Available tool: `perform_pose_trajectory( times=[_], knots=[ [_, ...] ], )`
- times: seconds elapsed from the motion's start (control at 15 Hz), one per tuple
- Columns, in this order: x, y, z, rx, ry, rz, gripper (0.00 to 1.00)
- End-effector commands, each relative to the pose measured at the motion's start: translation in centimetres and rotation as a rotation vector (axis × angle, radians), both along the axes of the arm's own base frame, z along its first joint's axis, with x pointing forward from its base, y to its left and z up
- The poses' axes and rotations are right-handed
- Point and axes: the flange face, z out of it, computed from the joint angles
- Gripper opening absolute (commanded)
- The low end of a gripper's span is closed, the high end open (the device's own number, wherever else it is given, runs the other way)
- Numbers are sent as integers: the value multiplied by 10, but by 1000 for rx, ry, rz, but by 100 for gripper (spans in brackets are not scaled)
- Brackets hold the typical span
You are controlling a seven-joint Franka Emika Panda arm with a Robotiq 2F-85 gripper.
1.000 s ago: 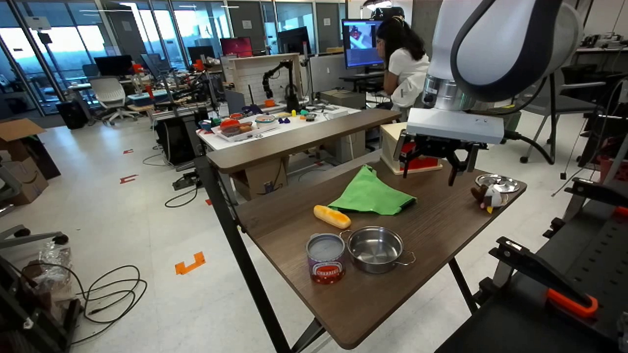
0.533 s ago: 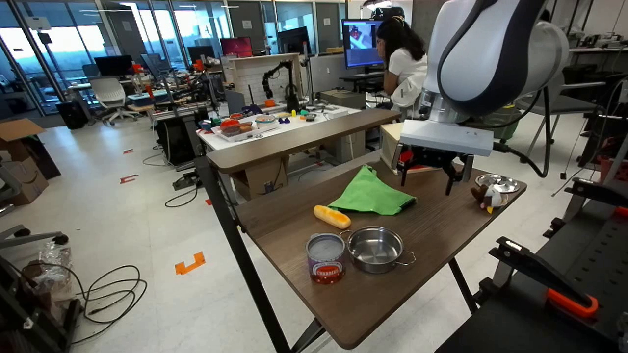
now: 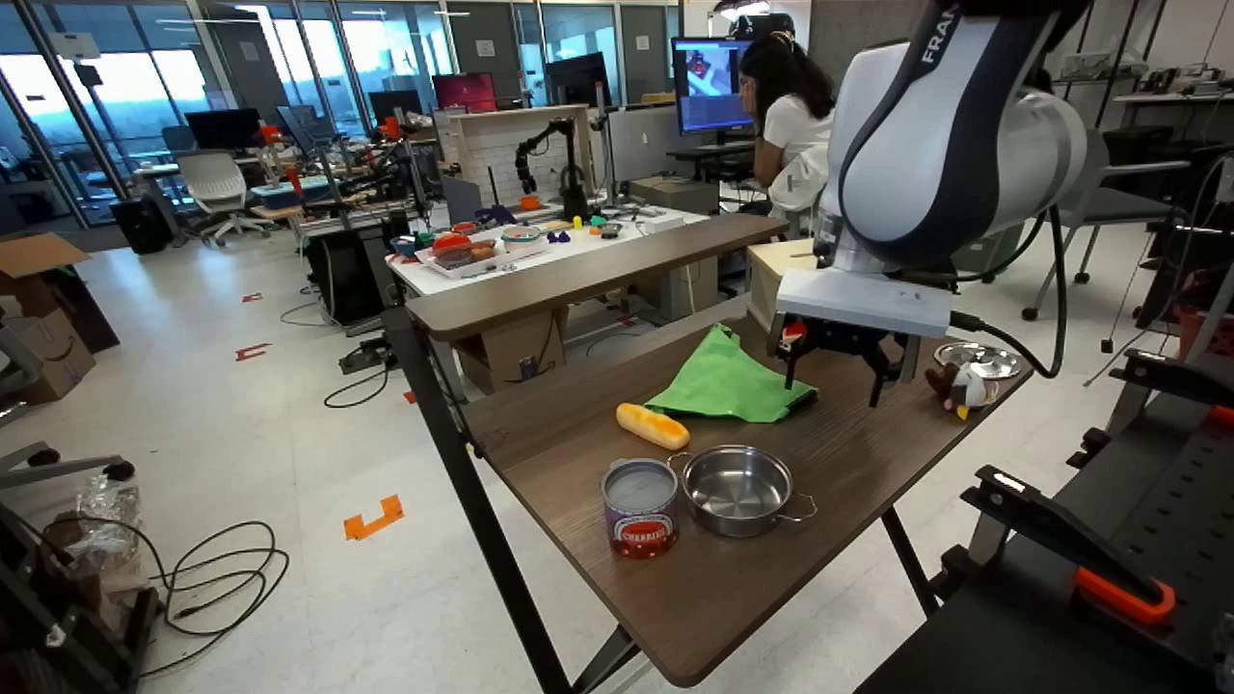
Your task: Move the green towel forwards.
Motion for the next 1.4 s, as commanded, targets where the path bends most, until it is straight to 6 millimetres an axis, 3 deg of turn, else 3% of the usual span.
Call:
perform_pose_trajectory(
  times=[0.0,0.53,0.67,0.73,0.87,1.33],
  knots=[
    [9,3,-7,-1,-16,10,69],
    [10,5,-17,-16,-10,62,6],
    [10,6,-19,-14,-6,75,0],
    [10,7,-18,-10,-3,82,34],
    [10,8,-16,-11,-7,97,31],
    [11,13,-6,3,-18,131,81]
  ],
)
